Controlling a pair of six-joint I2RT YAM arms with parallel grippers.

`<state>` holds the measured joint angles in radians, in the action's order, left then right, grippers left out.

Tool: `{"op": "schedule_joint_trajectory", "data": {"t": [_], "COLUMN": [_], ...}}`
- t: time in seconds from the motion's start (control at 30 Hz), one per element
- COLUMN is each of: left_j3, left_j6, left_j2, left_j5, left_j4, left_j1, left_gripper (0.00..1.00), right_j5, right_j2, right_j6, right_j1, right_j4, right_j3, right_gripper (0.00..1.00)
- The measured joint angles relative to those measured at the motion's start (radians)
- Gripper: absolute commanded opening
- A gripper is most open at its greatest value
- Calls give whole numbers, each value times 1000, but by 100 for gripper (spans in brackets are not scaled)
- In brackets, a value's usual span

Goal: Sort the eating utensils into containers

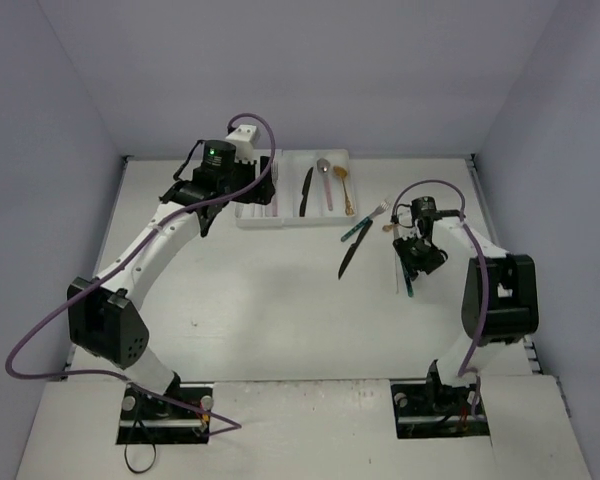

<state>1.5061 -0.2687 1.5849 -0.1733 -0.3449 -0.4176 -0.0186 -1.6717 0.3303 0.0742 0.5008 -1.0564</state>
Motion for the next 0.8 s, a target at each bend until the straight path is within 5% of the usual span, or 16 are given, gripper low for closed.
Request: {"op": "schedule_joint_trajectory", "data": {"t": [0.27, 0.57, 0.7, 0.8], "left_j3": [-207, -228, -228, -228], "left_j6": [8, 3, 3, 3], "left_j2": [-127, -155, -155, -155], "left_j5": [6, 7, 6, 6], "left_j4": [-31, -24, -23, -23], "left_j1": [53, 98, 103, 107], "left_gripper": [67, 67, 67, 67], "right_j5": [-49, -88, -105, -112], "right_j2": [-86, -198, -209, -210], "right_j6": [-27, -58, -74, -90], "right_j1": [0, 0, 0, -1], "right_j4": [15, 22, 29, 33], "right_j3": [-67, -137, -148, -150], "right_gripper": [44, 42, 5, 0]}}
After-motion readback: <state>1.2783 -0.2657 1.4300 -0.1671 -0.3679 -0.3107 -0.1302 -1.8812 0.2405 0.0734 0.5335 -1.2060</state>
